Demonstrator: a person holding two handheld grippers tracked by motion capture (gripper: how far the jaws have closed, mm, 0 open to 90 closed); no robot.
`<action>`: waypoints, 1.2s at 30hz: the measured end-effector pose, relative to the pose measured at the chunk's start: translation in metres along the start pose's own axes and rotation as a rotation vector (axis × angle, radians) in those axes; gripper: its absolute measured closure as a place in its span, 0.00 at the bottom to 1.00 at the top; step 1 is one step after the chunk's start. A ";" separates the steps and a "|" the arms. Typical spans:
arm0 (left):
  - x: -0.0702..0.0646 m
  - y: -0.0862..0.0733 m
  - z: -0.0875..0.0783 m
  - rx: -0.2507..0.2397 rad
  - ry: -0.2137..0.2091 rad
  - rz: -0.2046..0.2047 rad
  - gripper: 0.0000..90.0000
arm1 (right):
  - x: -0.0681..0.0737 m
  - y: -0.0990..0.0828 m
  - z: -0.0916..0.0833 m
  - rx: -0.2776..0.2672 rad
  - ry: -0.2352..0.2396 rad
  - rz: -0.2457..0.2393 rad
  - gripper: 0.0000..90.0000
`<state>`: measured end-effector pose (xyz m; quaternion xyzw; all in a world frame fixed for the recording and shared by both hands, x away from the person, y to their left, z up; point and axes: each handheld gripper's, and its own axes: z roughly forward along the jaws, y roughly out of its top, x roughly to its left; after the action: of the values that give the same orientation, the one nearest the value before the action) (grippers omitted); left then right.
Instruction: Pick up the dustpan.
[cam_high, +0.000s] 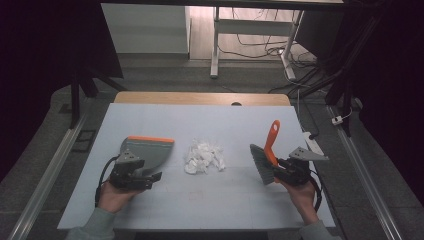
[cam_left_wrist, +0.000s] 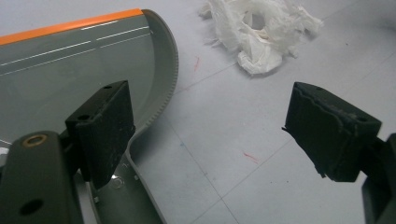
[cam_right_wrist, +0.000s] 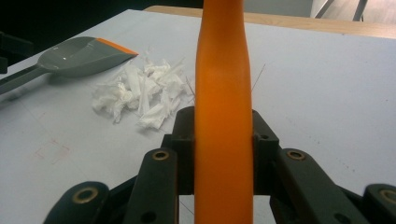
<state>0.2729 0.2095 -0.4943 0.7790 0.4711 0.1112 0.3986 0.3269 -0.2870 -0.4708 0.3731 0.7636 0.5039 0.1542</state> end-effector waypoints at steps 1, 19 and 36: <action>0.000 0.000 0.000 0.001 -0.001 0.001 0.18 | 0.000 0.000 0.000 -0.001 0.000 0.000 0.78; 0.002 0.002 -0.002 -0.001 0.000 -0.006 0.19 | 0.000 0.000 -0.001 -0.008 -0.004 -0.007 0.78; -0.003 0.015 -0.011 0.034 0.034 -0.025 0.17 | -0.002 -0.001 -0.003 -0.008 -0.020 -0.006 0.78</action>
<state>0.2750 0.2093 -0.4753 0.7777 0.4892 0.1116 0.3787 0.3258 -0.2904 -0.4701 0.3753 0.7610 0.5030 0.1647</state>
